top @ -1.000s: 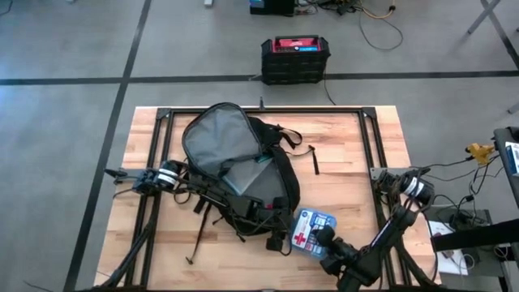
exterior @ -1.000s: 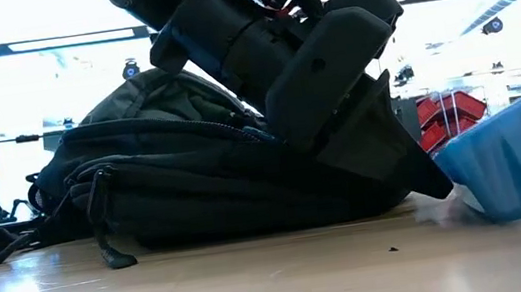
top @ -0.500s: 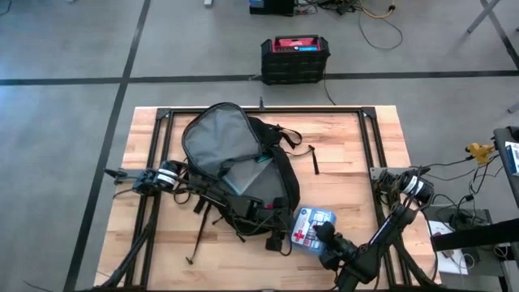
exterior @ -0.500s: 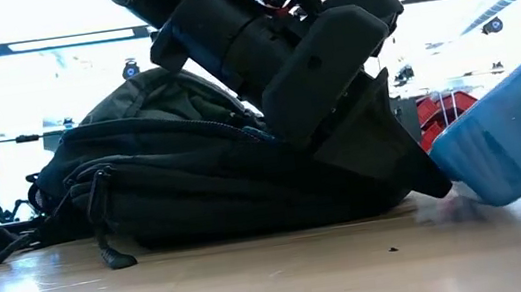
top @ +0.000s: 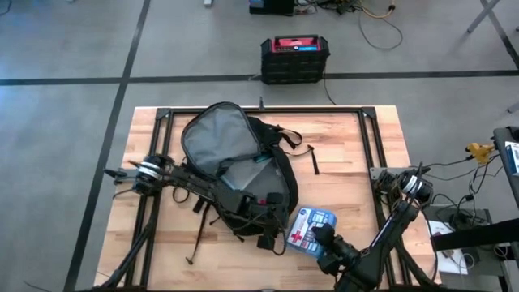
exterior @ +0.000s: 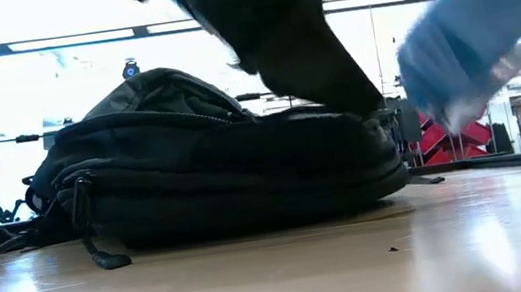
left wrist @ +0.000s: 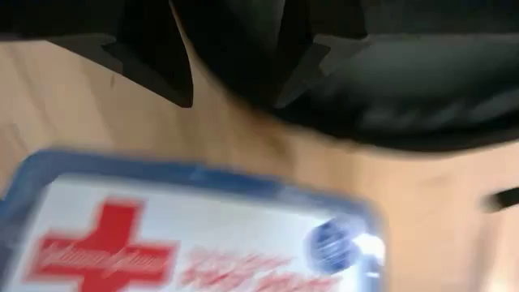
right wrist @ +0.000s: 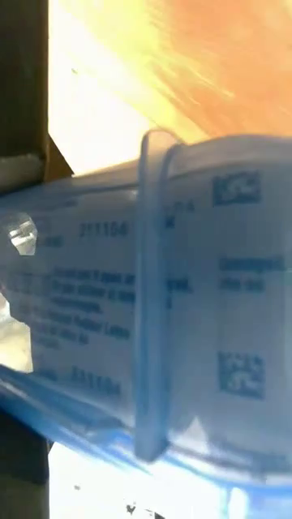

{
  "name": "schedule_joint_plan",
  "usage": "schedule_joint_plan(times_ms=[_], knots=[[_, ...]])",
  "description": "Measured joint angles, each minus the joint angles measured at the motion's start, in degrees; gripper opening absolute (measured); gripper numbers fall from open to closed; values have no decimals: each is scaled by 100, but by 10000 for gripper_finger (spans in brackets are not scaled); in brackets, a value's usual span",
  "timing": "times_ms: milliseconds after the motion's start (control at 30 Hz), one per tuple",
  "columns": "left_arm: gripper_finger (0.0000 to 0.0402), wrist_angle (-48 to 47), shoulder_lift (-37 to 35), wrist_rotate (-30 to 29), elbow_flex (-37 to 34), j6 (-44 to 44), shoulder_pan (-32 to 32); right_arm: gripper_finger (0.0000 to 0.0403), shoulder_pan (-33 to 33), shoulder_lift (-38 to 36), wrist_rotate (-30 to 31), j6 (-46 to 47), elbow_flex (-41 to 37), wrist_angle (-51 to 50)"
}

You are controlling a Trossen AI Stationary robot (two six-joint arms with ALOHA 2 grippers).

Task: Unpack backpack
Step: Put the medicine organizer into the back pack

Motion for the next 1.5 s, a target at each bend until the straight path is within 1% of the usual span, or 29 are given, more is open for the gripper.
schedule_joint_plan(times_ms=[100,233,333,400,433,500,567,633,767,800,867,933,1067,1133,1233,1300,1400,1500], knots=[[156,-1313,-572,-957,0,-498,-78,139,-43,-8,232,-30,176,-3],[156,-3002,-1187,-2451,-70,-1518,-173,143,-225,-13,599,-30,234,41],[159,-3881,-1557,-3101,-135,-2284,-220,141,-474,-15,719,-93,229,64],[165,-4098,-1790,-3448,-266,-2575,-221,139,-695,-17,751,-253,227,158],[170,-4056,-1943,-3557,-367,-2616,-217,139,-806,-17,788,-401,225,264],[180,-3930,-2170,-3671,-638,-2646,-158,139,-1051,-17,881,-857,223,677],[193,-3797,-2369,-3705,-924,-2678,-84,145,-1304,-17,936,-1489,223,1306],[205,-3755,-2552,-3807,-1196,-2715,-4,152,-1578,-17,958,-2247,215,2112],[225,-3695,-2839,-3826,-1620,-2836,152,154,-2202,33,915,-3742,205,3643],[228,-3672,-2901,-3823,-1696,-2882,167,154,-2374,69,828,-4071,205,3945],[231,-3653,-3038,-3823,-1795,-2941,170,154,-2686,116,426,-4538,205,4370],[232,-3663,-3157,-3823,-1844,-2997,169,158,-2992,193,143,-4763,199,4552],[226,-3712,-3394,-3823,-1873,-3066,169,180,-3506,322,233,-4984,192,4545],[222,-3759,-3565,-3846,-1873,-3137,182,198,-3674,333,167,-5026,190,4555],[219,-3919,-3885,-3868,-1870,-3472,309,232,-3800,346,-121,-5009,190,4541],[219,-4071,-4117,-3912,-1871,-3505,486,259,-3814,359,-323,-4989,190,4531],[217,-4125,-4486,-3943,-1985,-3405,800,303,-3767,355,-335,-4946,211,4488],[211,-4121,-4850,-3928,-2178,-3524,1295,347,-3701,320,-356,-4650,214,4254]])
